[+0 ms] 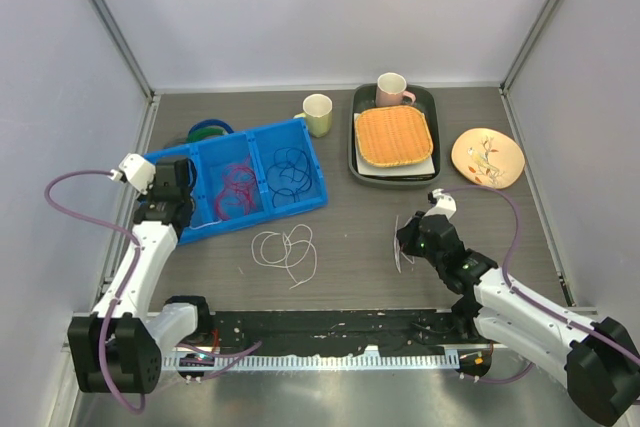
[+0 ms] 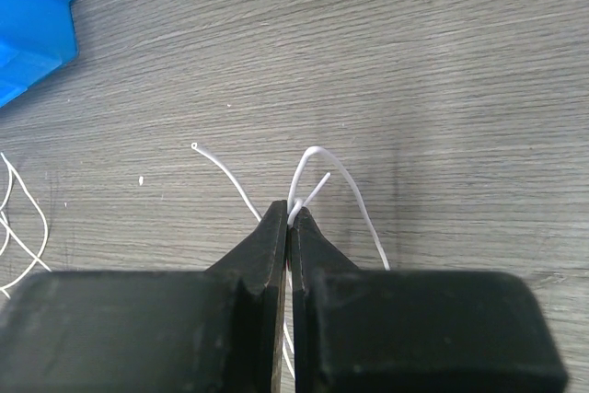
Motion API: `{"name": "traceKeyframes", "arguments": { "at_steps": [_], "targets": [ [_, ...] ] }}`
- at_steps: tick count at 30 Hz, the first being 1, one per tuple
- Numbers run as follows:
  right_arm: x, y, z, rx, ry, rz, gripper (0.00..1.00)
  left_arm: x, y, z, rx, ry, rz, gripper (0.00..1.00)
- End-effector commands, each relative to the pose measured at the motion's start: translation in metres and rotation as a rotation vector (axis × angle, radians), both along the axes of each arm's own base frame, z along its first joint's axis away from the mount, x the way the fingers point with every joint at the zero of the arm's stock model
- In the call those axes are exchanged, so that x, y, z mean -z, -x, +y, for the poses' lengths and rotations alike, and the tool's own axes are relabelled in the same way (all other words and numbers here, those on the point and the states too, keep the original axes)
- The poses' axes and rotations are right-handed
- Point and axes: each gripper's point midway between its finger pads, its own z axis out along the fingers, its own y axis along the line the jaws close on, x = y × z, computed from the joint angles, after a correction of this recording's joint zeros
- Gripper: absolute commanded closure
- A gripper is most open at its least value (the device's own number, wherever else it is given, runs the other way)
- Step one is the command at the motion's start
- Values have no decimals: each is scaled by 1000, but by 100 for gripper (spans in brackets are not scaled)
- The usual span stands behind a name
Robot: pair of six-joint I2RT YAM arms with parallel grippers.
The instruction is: Untangle the cables
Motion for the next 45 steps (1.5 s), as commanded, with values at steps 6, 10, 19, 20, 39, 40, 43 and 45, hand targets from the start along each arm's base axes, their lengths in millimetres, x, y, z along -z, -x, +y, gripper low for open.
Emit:
{"name": "traceKeyframes", "arguments": {
  "at_steps": [6, 10, 19, 20, 39, 40, 43, 45],
  "targets": [
    [-14, -6, 8, -31, -25, -55, 97, 1, 5, 2, -44, 24, 60, 49],
    [-15, -6, 10, -41, -27, -54, 97, -14, -3, -11, 45, 60, 22, 19],
    [-43, -6, 39, -190, -116, -138, 99, -69, 0, -65, 365, 180, -182, 0],
    [-48, -5, 43, -211, -133, -149, 99, -68, 0, -82, 445, 224, -192, 0],
    [-154, -4, 105, -247, -520, -113, 99, -97, 100, -372, 1824, 399, -503, 0],
    [-153, -6, 106, -220, -539, -99, 99, -95, 100, -376, 1812, 398, -501, 0],
    [-159, -10, 111, -155, -647, -113, 99, -87, 97, -389, 1793, 410, -478, 0],
    [-170, -8, 119, -161, -714, -139, 99, -70, 96, -398, 1808, 402, -418, 0]
  ]
}}
